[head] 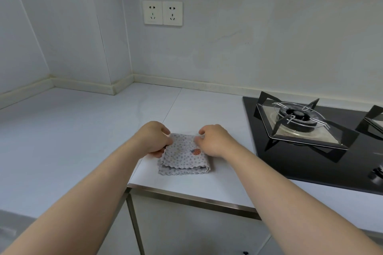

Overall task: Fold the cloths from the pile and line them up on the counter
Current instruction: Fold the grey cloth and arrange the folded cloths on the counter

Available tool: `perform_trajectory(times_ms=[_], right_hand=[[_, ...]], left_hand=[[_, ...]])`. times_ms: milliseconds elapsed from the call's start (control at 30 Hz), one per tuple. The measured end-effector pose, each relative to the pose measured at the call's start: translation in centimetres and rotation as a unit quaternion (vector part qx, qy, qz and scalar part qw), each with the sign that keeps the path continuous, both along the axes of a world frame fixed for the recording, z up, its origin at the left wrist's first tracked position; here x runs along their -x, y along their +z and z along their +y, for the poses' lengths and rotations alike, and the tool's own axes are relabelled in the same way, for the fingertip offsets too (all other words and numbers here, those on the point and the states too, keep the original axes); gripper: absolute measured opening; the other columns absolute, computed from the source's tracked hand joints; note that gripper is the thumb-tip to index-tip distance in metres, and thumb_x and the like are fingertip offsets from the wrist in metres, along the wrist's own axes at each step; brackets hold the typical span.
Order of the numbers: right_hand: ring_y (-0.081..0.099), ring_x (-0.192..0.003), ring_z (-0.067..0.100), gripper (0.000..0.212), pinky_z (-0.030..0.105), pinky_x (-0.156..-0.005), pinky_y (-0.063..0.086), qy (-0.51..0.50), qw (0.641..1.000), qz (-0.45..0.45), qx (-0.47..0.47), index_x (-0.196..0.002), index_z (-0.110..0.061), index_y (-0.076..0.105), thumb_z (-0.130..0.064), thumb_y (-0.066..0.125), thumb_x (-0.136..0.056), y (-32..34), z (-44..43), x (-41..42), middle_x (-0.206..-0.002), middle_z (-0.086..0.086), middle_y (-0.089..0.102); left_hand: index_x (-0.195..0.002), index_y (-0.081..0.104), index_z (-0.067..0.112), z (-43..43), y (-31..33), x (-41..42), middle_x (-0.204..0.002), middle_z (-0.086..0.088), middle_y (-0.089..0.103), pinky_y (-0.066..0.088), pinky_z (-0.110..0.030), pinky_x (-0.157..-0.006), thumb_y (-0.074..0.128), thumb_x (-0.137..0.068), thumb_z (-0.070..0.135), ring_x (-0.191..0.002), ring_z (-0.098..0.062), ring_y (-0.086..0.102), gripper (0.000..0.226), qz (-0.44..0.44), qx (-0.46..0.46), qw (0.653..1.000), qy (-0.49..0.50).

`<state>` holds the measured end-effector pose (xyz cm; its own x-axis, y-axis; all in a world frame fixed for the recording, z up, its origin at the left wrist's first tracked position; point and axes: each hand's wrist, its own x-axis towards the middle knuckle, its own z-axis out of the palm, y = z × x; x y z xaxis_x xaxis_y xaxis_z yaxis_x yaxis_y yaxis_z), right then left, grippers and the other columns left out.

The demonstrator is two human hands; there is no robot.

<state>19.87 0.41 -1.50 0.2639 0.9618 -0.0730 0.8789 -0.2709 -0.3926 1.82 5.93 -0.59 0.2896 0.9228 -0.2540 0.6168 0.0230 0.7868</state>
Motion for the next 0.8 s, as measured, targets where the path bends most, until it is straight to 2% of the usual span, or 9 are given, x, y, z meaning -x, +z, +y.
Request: perform_trajectory(times_ms=[100, 200, 367, 433, 500, 600, 700, 800], right_hand=[[0.056, -0.118, 0.026, 0.036, 0.032, -0.100, 0.046, 0.015, 0.999, 0.043, -0.014, -0.117, -0.014, 0.068, -0.040, 0.060, -0.094, 0.2, -0.2, -0.6, -0.127, 0.011, 0.062], [0.060, -0.109, 0.019, 0.025, 0.026, -0.090, 0.046, 0.036, 0.996, 0.080, -0.028, -0.108, -0.014, 0.071, -0.033, 0.064, -0.093, 0.5, -0.3, -1.0, -0.116, 0.004, 0.068], [0.061, -0.098, 0.016, 0.025, 0.028, -0.084, 0.048, 0.067, 0.993, 0.099, -0.015, -0.105, -0.014, 0.067, -0.035, 0.068, -0.092, 0.8, 0.0, -1.5, -0.105, 0.000, 0.067], [0.059, -0.092, 0.015, 0.028, 0.026, -0.080, 0.045, 0.071, 0.991, 0.110, -0.006, -0.105, -0.014, 0.066, -0.039, 0.068, -0.092, 1.0, -0.1, -1.6, -0.097, -0.003, 0.063], [0.058, -0.091, 0.014, 0.032, 0.028, -0.083, 0.046, 0.072, 0.990, 0.119, 0.018, -0.104, -0.014, 0.067, -0.044, 0.066, -0.092, 1.1, -0.1, -1.7, -0.094, -0.005, 0.063], [0.058, -0.095, 0.015, 0.037, 0.029, -0.086, 0.045, 0.077, 0.989, 0.119, 0.042, -0.103, -0.013, 0.068, -0.049, 0.062, -0.093, 1.5, 0.0, -1.8, -0.104, 0.000, 0.066], [0.057, -0.095, 0.015, 0.040, 0.030, -0.088, 0.046, 0.085, 0.988, 0.121, 0.047, -0.107, -0.011, 0.068, -0.048, 0.064, -0.093, 1.9, -0.1, -1.9, -0.110, 0.003, 0.068], [0.056, -0.091, 0.015, 0.036, 0.030, -0.084, 0.047, 0.087, 0.987, 0.118, 0.061, -0.102, -0.015, 0.066, -0.049, 0.067, -0.090, 2.0, -0.1, -2.2, -0.100, -0.001, 0.065]], left_hand=[[-0.098, 0.064, 0.004, -0.1, 0.2, -0.2, -0.073, -0.009, 0.058, 0.051, -0.024, -0.046, 0.063, -0.093, 0.010, -0.056, -0.019, 0.052, 0.007, -0.014, 0.012, 1.000, -0.005], [-0.098, 0.070, 0.003, 0.0, 0.0, -0.2, -0.073, -0.006, 0.060, 0.049, -0.022, -0.048, 0.066, -0.094, 0.031, -0.059, -0.017, 0.054, 0.028, -0.016, 0.011, 1.000, -0.016], [-0.107, 0.068, 0.000, 0.3, 0.8, 0.1, -0.084, -0.010, 0.062, 0.049, -0.022, -0.048, 0.064, -0.093, 0.013, -0.062, -0.019, 0.056, 0.020, -0.050, 0.037, 0.998, -0.022], [-0.105, 0.069, 0.004, 0.5, 1.0, 0.3, -0.086, -0.011, 0.063, 0.051, -0.023, -0.050, 0.063, -0.091, 0.010, -0.061, -0.019, 0.057, 0.017, -0.029, 0.041, 0.998, -0.027], [-0.102, 0.071, 0.008, 0.4, 0.8, 0.3, -0.083, -0.011, 0.064, 0.053, -0.024, -0.052, 0.062, -0.089, 0.009, -0.063, -0.020, 0.058, 0.016, 0.009, 0.031, 0.999, -0.031], [-0.099, 0.071, 0.011, 0.4, 0.2, -0.1, -0.079, -0.010, 0.068, 0.055, -0.025, -0.054, 0.060, -0.092, 0.013, -0.063, -0.021, 0.061, 0.013, 0.054, -0.008, 0.998, -0.031], [-0.096, 0.065, 0.016, 0.2, -0.2, -0.2, -0.077, -0.006, 0.070, 0.057, -0.028, -0.054, 0.060, -0.097, 0.035, -0.060, -0.020, 0.065, 0.020, 0.090, -0.071, 0.993, -0.040], [-0.093, 0.061, 0.022, 0.4, -0.9, -0.3, -0.077, 0.003, 0.067, 0.056, -0.031, -0.063, 0.060, -0.095, 0.042, -0.061, -0.014, 0.064, 0.020, 0.180, -0.182, 0.964, -0.070]])
